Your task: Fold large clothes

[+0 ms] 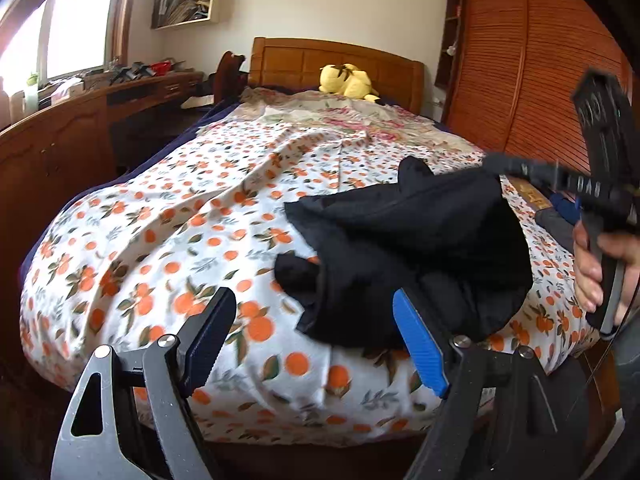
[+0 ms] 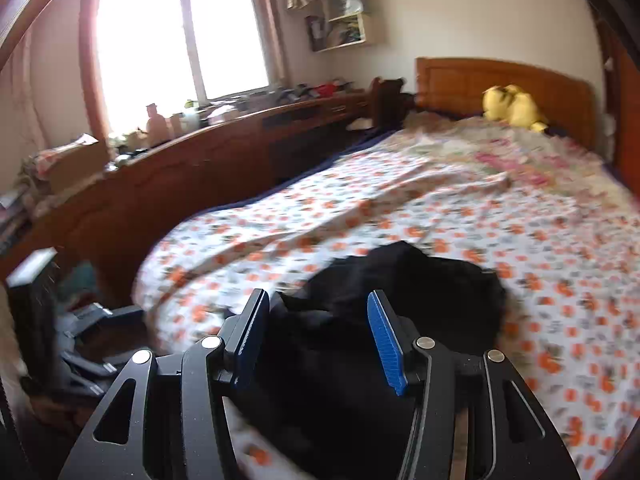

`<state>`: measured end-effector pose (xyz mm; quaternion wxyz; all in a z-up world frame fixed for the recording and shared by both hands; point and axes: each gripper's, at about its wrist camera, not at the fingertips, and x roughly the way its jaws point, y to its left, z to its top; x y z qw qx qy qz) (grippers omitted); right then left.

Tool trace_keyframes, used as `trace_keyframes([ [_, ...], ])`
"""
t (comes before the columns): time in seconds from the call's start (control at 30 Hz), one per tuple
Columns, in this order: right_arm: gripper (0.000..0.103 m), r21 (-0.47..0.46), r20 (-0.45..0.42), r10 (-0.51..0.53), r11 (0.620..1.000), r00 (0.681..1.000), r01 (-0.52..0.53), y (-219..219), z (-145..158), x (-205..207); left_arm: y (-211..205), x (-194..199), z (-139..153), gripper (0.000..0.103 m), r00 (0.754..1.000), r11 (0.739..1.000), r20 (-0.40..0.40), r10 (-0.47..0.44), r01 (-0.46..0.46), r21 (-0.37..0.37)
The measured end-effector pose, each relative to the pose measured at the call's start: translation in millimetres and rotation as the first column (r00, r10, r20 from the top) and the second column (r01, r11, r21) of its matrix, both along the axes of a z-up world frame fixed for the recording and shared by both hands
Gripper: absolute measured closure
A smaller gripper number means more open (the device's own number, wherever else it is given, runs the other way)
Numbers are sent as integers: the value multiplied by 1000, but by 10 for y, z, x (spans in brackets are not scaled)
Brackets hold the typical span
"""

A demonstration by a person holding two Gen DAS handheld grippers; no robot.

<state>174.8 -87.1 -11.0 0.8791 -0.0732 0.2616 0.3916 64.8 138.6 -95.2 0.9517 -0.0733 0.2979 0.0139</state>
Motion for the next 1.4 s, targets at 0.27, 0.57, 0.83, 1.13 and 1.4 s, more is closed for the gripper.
trace_keyframes([
  [0.27, 50, 100, -32, 16, 995, 999, -12, -312, 51, -88, -285, 321, 164, 22, 999, 999, 14, -41, 41, 21],
  [0.57, 50, 74, 32, -105, 992, 994, 103, -990, 43, -249, -663, 502, 364, 22, 991, 992, 38, -125, 124, 31],
  [0.83, 50, 2, -34, -139, 990, 990, 140, -1088, -212, -337, -895, 801, 339, 24, 989, 986, -6, -150, 150, 77],
  [1.13, 50, 7, -85, -82, 997, 993, 83, -915, -240, -323, -844, 793, 152, 94, 983, 983, -70, -173, 177, 55],
  [1.4, 50, 20, -78, 0, 1000, 997, 2, -525, -214, -235, -547, 655, 272, 97, 995, 992, -10, -96, 97, 83],
])
